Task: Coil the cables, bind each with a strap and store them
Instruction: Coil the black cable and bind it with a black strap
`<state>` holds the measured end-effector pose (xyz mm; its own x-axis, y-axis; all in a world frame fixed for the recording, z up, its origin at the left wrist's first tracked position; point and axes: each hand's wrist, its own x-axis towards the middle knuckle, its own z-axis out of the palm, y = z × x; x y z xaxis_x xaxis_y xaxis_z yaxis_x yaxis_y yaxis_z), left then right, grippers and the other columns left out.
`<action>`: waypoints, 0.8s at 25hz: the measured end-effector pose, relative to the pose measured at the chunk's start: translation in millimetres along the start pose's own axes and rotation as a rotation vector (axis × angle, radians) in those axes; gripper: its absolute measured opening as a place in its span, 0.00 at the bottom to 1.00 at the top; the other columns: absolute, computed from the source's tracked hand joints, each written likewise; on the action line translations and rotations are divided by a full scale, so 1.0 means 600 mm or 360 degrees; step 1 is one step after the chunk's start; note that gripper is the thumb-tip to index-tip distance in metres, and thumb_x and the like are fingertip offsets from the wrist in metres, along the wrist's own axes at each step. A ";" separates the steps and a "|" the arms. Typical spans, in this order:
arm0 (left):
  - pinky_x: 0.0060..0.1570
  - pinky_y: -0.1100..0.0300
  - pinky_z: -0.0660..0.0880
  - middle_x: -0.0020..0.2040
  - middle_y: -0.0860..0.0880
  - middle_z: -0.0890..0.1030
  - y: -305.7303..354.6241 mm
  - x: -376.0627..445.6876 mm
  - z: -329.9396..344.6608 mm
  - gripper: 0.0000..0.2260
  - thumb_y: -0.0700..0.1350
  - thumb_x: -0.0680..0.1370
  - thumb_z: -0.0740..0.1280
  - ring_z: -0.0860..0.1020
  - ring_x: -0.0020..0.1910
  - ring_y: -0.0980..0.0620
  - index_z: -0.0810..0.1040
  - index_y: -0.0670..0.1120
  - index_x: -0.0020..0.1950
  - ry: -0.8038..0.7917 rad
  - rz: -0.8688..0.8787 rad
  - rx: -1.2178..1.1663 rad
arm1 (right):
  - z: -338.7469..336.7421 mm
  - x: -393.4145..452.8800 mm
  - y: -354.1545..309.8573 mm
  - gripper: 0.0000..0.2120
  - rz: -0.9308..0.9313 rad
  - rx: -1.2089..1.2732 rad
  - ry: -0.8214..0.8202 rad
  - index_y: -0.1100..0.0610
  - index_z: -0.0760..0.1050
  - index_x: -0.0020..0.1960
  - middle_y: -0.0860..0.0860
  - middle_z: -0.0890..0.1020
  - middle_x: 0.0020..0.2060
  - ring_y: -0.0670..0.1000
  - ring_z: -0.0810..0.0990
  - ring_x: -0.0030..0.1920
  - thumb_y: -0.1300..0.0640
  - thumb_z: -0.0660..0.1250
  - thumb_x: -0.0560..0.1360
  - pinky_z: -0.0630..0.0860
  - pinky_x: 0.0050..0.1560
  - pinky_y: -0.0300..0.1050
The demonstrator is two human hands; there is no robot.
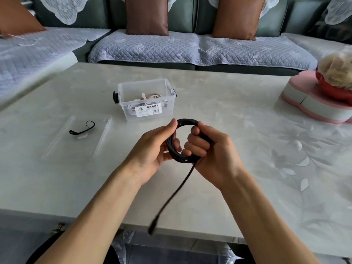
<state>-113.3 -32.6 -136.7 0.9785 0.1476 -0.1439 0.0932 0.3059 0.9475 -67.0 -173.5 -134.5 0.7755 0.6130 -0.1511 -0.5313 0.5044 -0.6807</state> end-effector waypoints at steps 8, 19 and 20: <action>0.41 0.57 0.64 0.29 0.49 0.63 -0.015 -0.002 0.018 0.20 0.56 0.84 0.51 0.67 0.35 0.47 0.68 0.43 0.42 0.0129 0.0267 0.0690 | 0.001 0.005 0.009 0.18 0.0002 -0.0347 0.0135 0.56 0.66 0.35 0.48 0.54 0.25 0.49 0.52 0.26 0.48 0.60 0.81 0.64 0.28 0.41; 0.38 0.61 0.73 0.38 0.53 0.85 -0.019 -0.023 -0.009 0.12 0.55 0.77 0.69 0.79 0.35 0.57 0.83 0.48 0.43 -0.0046 0.0009 0.1242 | -0.018 0.037 0.005 0.19 -0.0543 0.0179 0.0682 0.55 0.65 0.36 0.48 0.56 0.26 0.49 0.55 0.25 0.48 0.60 0.82 0.65 0.30 0.43; 0.38 0.64 0.74 0.38 0.55 0.84 -0.023 -0.028 -0.008 0.11 0.56 0.75 0.71 0.79 0.35 0.59 0.84 0.49 0.42 -0.0179 -0.0020 0.1420 | -0.020 0.039 0.001 0.19 -0.0580 0.0210 0.0702 0.55 0.65 0.36 0.48 0.56 0.25 0.49 0.55 0.25 0.48 0.59 0.82 0.65 0.30 0.43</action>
<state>-131.7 -34.8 -148.6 0.9843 0.0418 -0.1712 0.1662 -0.5441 0.8224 -45.2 -166.2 -147.3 0.9697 0.0887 -0.2274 -0.2196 0.7239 -0.6540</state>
